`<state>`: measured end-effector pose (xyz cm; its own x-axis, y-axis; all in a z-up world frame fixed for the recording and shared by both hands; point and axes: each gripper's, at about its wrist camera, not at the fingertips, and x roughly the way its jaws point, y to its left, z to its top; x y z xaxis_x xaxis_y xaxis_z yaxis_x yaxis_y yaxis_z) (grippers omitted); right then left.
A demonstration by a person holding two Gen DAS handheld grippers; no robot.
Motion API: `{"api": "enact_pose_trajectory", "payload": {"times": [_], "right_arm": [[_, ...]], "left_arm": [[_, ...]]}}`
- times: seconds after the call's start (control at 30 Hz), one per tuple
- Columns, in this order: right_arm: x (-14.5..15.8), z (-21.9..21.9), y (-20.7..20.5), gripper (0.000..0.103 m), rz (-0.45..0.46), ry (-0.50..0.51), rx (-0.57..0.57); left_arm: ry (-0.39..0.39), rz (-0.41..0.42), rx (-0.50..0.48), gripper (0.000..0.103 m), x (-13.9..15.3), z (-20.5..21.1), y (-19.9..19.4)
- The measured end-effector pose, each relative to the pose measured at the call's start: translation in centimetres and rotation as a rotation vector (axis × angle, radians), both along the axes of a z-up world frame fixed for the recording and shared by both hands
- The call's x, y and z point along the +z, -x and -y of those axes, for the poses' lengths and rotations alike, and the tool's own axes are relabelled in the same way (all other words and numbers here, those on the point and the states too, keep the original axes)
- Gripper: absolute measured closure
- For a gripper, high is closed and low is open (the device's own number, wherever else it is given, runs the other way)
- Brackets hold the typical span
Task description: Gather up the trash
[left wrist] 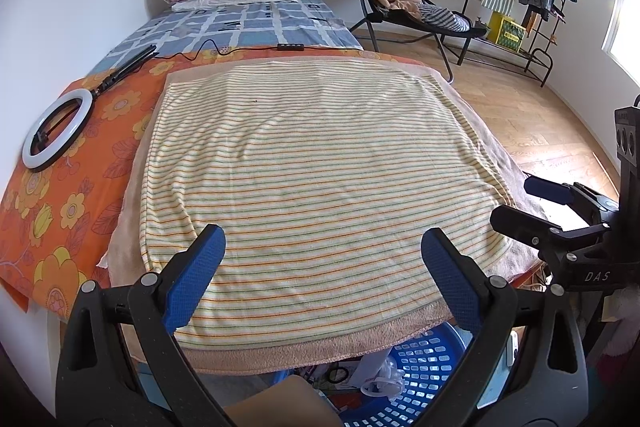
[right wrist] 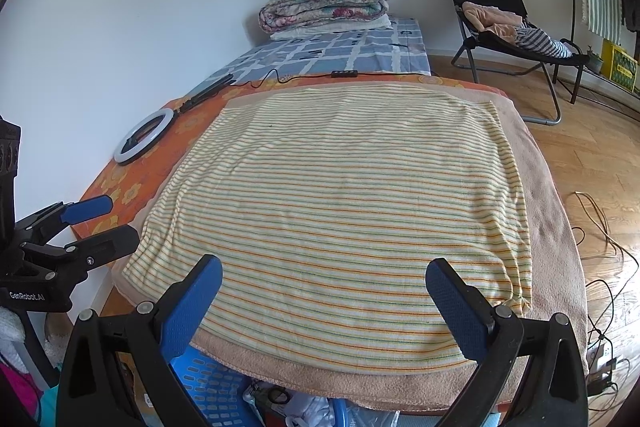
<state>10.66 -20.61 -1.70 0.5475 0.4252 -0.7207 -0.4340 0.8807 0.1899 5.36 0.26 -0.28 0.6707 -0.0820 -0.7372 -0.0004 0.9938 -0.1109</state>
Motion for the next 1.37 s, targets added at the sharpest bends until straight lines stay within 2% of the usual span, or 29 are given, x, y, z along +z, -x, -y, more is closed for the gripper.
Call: {"api": "enact_pose_trajectory", "payload": {"times": [0.57, 0.73, 1.37], "right_arm": [[-0.09, -0.38, 0.49, 0.000, 0.010, 0.017, 0.006], [-0.14, -0.57, 0.55, 0.000, 0.009, 0.021, 0.008], [-0.22, -0.66, 0.64, 0.000, 0.009, 0.024, 0.008]], "left_arm": [[-0.013, -0.001, -0.007, 0.003, -0.39, -0.17, 0.14], [-0.040, 0.006, -0.009, 0.003, -0.52, -0.07, 0.16], [-0.024, 0.008, -0.012, 0.003, -0.60, -0.49, 0.35]]}}
